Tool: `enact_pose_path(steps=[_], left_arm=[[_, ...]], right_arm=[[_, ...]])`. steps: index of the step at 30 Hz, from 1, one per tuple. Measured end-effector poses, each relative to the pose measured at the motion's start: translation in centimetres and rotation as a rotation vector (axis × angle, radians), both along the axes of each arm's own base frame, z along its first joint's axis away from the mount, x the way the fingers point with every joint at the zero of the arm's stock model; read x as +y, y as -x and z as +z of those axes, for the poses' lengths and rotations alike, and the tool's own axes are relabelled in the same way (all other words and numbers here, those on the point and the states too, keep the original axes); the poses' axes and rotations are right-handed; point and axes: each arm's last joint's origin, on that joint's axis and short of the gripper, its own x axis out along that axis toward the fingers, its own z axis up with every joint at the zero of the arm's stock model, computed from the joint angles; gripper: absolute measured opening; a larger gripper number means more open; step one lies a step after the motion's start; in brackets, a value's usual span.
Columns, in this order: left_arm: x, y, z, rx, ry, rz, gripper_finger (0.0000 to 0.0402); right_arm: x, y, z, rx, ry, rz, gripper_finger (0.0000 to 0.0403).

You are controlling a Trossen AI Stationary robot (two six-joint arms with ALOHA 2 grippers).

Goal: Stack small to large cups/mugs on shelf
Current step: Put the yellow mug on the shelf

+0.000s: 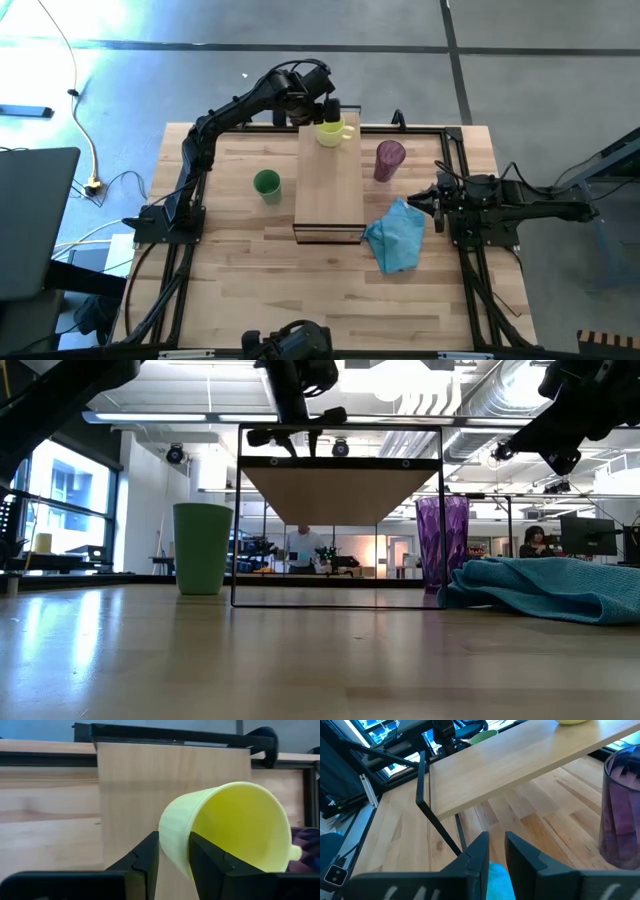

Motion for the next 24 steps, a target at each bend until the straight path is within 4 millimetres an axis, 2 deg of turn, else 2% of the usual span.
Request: enact_pose_path(steps=[12, 24], left_arm=[[-0.8, -0.4, -0.1, 0.004, 0.015, 0.000, 0.0091], [-0.7, -1.0, 0.2, -0.033, -0.042, -0.017, 0.0096]], right_arm=[[0.0, 0.0, 0.0, -0.001, -0.004, 0.002, 0.0053], [0.1, 0.0, 0.0, -0.001, -0.012, 0.024, 0.0053]])
